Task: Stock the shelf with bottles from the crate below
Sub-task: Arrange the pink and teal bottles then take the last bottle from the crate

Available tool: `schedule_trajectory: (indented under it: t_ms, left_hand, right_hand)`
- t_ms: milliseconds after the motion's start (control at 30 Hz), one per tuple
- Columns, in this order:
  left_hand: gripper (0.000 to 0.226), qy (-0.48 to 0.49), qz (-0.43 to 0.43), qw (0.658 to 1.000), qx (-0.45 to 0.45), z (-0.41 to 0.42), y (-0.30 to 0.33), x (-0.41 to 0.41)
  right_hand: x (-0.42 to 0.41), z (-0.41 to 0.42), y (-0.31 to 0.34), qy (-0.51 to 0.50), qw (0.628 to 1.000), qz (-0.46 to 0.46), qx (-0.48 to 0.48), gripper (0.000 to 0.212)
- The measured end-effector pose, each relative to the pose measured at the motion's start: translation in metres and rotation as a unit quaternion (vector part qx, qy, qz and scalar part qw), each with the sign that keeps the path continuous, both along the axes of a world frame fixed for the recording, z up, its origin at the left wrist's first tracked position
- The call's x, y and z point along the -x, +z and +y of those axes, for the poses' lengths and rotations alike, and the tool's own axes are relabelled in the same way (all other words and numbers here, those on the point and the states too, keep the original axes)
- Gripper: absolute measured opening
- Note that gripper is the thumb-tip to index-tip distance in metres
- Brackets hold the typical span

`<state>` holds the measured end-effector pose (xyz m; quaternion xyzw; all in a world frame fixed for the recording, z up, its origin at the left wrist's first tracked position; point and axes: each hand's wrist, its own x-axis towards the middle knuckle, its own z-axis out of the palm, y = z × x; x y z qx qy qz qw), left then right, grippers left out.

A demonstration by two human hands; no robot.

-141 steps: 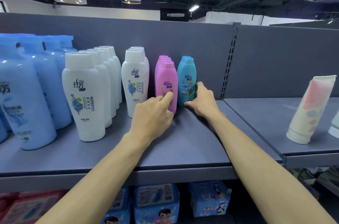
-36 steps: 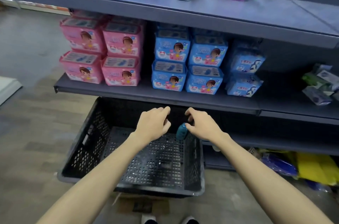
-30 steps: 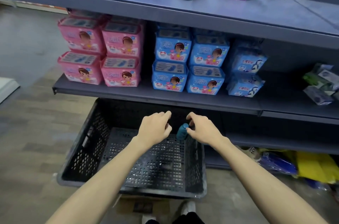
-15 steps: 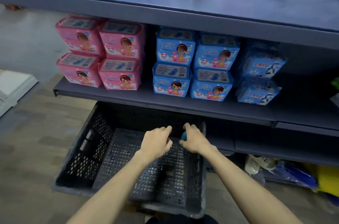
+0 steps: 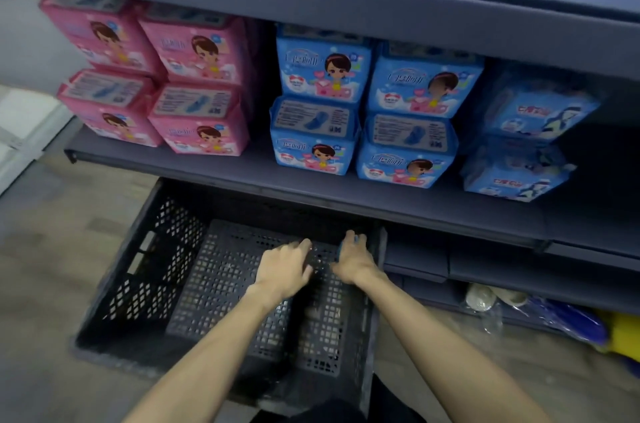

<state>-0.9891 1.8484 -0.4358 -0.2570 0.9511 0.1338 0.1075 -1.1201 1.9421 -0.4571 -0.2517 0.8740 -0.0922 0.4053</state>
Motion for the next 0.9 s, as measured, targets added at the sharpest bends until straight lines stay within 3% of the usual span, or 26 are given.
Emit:
schedule_trajectory:
  t_ms: [367, 567, 733, 900]
  left_hand:
    - [0.037, 0.023, -0.048, 0.998, -0.033, -0.008, -0.017, 0.015]
    - [0.041, 0.022, -0.086, 0.995, -0.037, -0.011, -0.028, 0.016]
    - [0.041, 0.015, -0.106, 0.993, -0.047, -0.011, -0.033, 0.017]
    - [0.042, 0.023, -0.114, 0.992, -0.054, -0.012, -0.033, 0.017]
  right_hand:
    - [0.005, -0.017, -0.044, -0.061, 0.997, -0.020, -0.037, 0.091]
    - [-0.002, -0.011, -0.064, -0.091, 0.994, 0.052, 0.019, 0.061]
    - [-0.001, -0.019, -0.073, -0.199, 0.979, 0.052, -0.012, 0.051]
    - [0.002, -0.021, -0.080, -0.246, 0.969, 0.030, 0.012, 0.042]
